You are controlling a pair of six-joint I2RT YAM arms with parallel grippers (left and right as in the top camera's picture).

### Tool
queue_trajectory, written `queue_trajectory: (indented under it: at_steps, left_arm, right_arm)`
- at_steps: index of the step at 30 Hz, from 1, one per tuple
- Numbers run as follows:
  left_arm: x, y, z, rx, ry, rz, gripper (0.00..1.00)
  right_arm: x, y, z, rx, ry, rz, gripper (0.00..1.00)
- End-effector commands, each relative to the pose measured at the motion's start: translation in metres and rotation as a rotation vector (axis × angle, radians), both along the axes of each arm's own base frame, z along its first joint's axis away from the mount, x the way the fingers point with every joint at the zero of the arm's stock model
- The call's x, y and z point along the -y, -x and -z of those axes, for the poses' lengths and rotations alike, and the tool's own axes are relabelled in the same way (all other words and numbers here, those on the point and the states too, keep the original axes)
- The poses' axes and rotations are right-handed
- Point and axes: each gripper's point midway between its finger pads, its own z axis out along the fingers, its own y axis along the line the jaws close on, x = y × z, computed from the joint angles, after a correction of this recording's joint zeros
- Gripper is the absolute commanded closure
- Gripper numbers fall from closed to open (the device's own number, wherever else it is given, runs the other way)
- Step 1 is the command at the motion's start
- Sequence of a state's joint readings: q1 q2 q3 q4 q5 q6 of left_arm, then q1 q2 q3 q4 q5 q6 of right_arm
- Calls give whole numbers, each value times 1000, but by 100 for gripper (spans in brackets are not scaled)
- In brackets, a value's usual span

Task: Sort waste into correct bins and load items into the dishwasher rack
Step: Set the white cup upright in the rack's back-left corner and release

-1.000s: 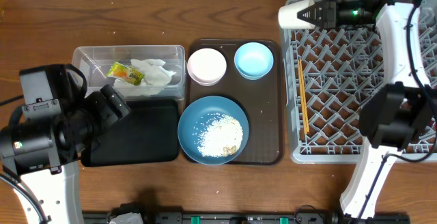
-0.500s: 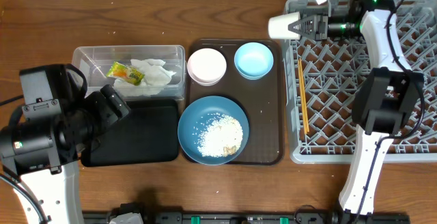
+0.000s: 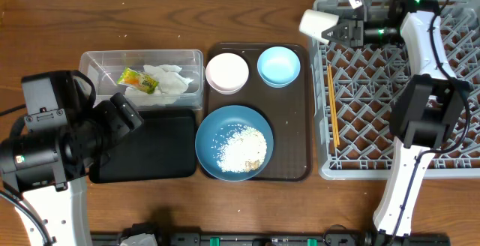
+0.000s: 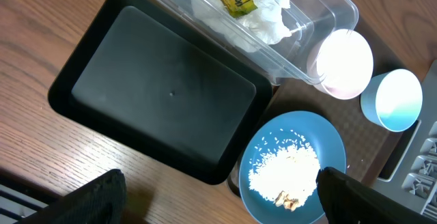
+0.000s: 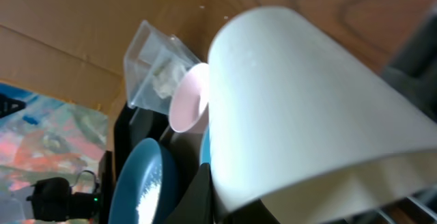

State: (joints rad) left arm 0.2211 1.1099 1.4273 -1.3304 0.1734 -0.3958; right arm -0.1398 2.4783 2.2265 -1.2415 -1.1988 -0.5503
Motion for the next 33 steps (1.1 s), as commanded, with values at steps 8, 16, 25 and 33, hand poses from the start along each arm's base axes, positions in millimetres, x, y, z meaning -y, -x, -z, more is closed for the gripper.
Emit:
queue_trajectory:
  at_steps: [8, 16, 25, 33]
  left_arm:
    - [-3, -1, -5, 13, -10, -11, 8]
    - [-3, -1, -5, 13, -10, -11, 9]
    - [-3, -1, -5, 13, -10, -11, 9]
    - [-3, -1, -5, 13, -10, -11, 8]
  right_arm:
    - [38, 11, 50, -129, 245, 41, 97]
    - [49, 19, 57, -181, 287, 51, 99]
    - [55, 9, 58, -128, 299, 66, 97]
    - [53, 20, 56, -187, 289, 57, 99]
